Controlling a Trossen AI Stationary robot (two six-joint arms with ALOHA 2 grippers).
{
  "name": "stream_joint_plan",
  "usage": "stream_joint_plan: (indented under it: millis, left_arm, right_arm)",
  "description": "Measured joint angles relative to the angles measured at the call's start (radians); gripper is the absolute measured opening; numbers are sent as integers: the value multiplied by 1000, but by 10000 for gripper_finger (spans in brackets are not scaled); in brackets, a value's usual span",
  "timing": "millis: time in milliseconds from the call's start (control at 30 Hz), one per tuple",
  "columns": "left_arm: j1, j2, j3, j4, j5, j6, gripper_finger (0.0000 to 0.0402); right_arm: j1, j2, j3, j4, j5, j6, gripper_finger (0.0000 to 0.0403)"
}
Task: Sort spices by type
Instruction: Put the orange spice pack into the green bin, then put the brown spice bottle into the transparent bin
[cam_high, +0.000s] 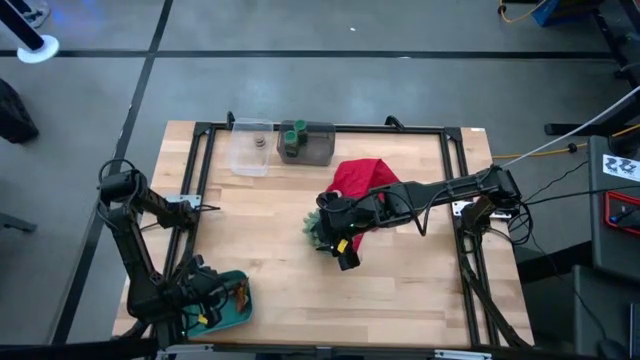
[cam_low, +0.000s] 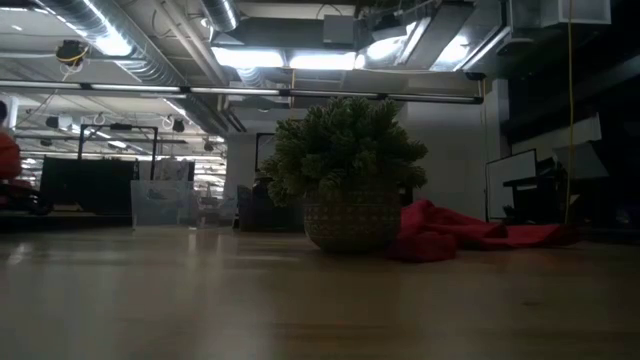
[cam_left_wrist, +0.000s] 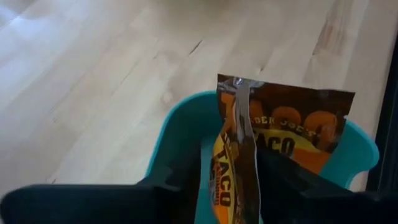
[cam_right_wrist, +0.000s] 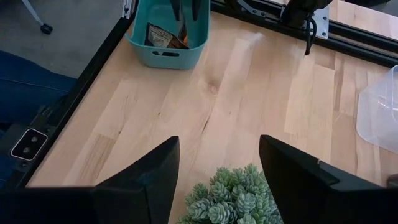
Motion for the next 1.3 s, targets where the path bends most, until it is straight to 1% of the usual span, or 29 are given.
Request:
stream_joint_plan:
  millis: [167, 300, 433, 533, 633, 700, 733, 800, 867, 967, 1033, 1167, 1233, 1300]
  left_arm:
    - [0, -15, 9, -1, 2, -6, 134]
    - [0, -64, 41, 0, 2, 10, 135]
    - [0, -122, 63, 0, -5, 58, 134]
    - [10, -158, 63, -6, -68, 89, 136]
    - [44, -195, 63, -48, -195, 137, 136]
    - [90, -223, 63, -88, -270, 168, 136]
    - [119, -240, 63, -109, -285, 189, 136]
    - [189, -286, 63, -143, -289, 241, 136]
    - [266, -329, 63, -151, -291, 330, 136]
    - [392, -396, 63, -141, -278, 488, 136]
    - [475, -437, 63, -116, -246, 599, 136]
    - [613, -498, 63, -55, -135, 781, 137]
    - [659, -516, 63, -36, -77, 829, 137]
    - [691, -527, 63, -27, -44, 856, 137]
  right_arm:
    - [0, 0, 0, 0, 0, 0, 221]
    - [0, 0, 0, -1, 6, 0, 221]
    - [0, -4, 0, -21, 30, 0, 221]
    - [-2, -31, 0, -77, 31, 0, 220]
    - [-2, -72, 0, -154, 42, 0, 220]
    - [-2, -101, 0, -213, 76, 0, 220]
    - [-2, -112, 0, -242, 95, 0, 220]
    - [-8, -134, 0, -297, 121, 0, 220]
    - [-22, -149, 0, -354, 125, 0, 220]
    - [-68, -162, 0, -435, 98, -11, 221]
    - [-112, -176, -20, -442, 69, -27, 220]
    - [-226, -200, -79, -454, 10, -85, 221]
    - [-291, -212, -105, -456, -7, -118, 221]
    - [-355, -216, -117, -468, -9, -163, 221]
